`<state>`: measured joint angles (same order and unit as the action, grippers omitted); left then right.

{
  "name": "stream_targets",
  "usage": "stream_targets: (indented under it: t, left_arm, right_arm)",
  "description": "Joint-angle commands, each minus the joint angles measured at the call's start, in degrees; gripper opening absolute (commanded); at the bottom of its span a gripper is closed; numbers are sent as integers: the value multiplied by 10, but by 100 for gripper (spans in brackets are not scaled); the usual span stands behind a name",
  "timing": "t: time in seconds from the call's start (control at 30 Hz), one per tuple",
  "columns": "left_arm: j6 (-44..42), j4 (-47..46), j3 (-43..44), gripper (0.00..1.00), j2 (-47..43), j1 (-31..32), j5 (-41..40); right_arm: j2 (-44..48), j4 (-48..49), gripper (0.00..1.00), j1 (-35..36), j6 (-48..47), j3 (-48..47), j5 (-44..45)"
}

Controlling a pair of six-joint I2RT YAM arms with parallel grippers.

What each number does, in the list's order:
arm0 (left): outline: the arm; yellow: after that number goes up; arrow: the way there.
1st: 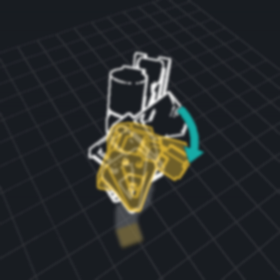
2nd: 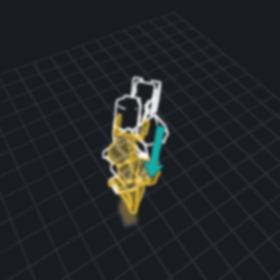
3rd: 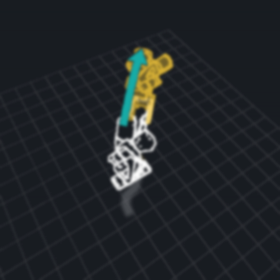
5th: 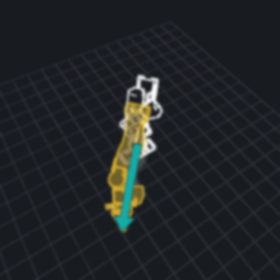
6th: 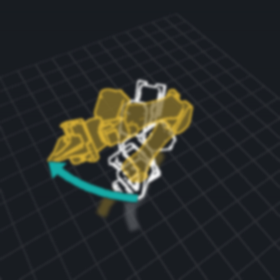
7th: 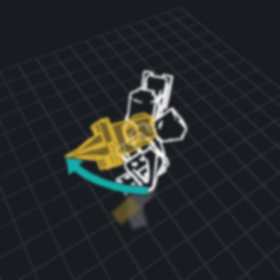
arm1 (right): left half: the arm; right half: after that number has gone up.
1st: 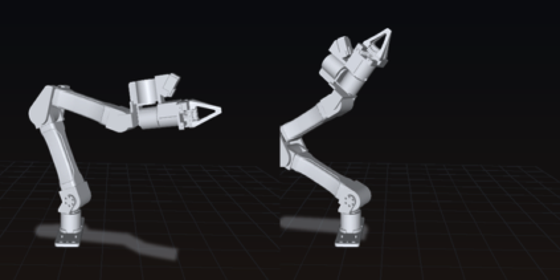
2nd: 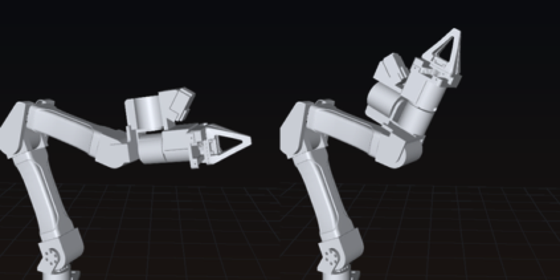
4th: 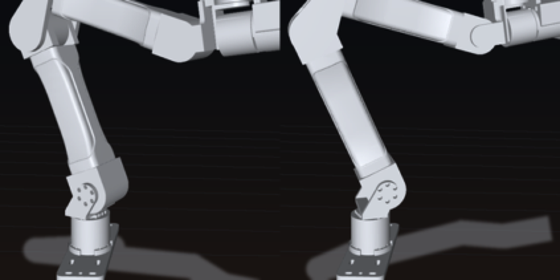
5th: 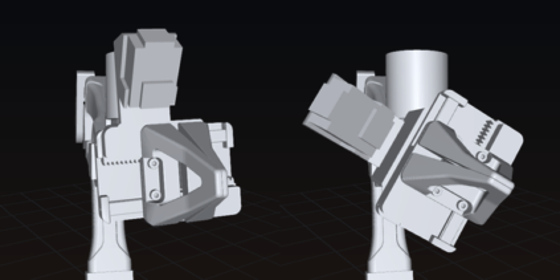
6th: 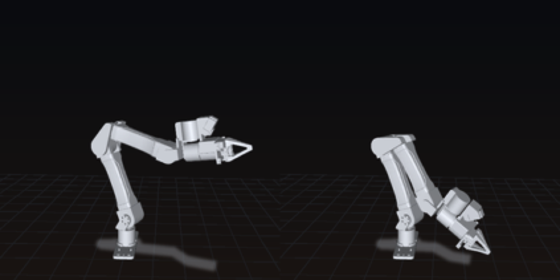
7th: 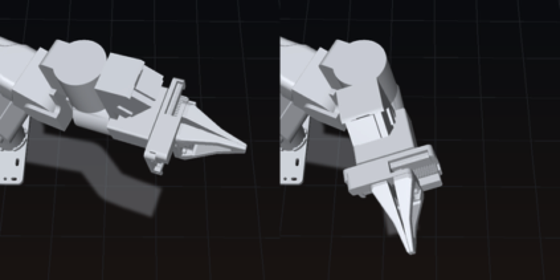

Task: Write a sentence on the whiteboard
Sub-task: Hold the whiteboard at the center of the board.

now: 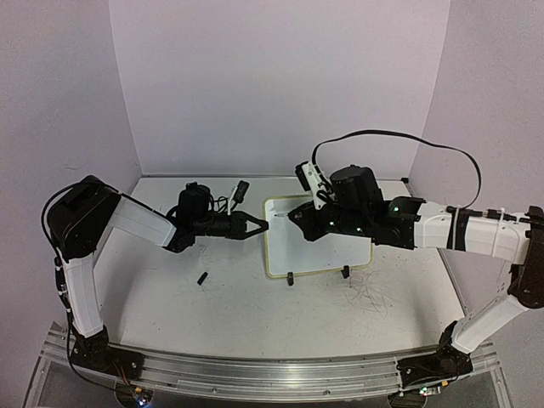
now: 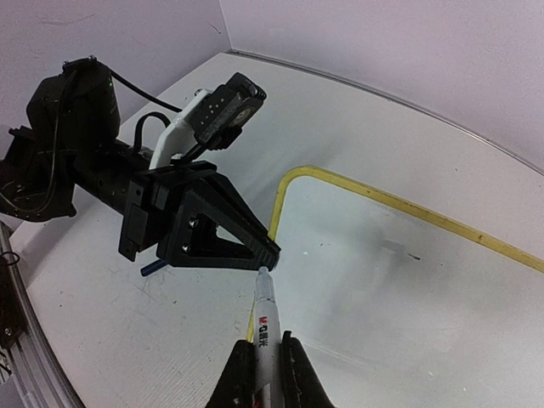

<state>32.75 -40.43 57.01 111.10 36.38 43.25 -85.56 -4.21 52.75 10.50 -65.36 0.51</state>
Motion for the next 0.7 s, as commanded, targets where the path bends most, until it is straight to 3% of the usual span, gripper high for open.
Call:
stream_targets:
  t: [0.0,0.17,0.67]
  left_arm:
    - [1,-20,24,5,8,6,11]
    - [-4,-21,23,0,9,9,9]
    - [-11,-21,13,0,1,14,6]
  right_arm:
    - [-1,9,0,4,-5,-20,13]
    - [-2,7,0,8,-10,-20,27]
    - [-12,-2,0,36,-19,-29,84]
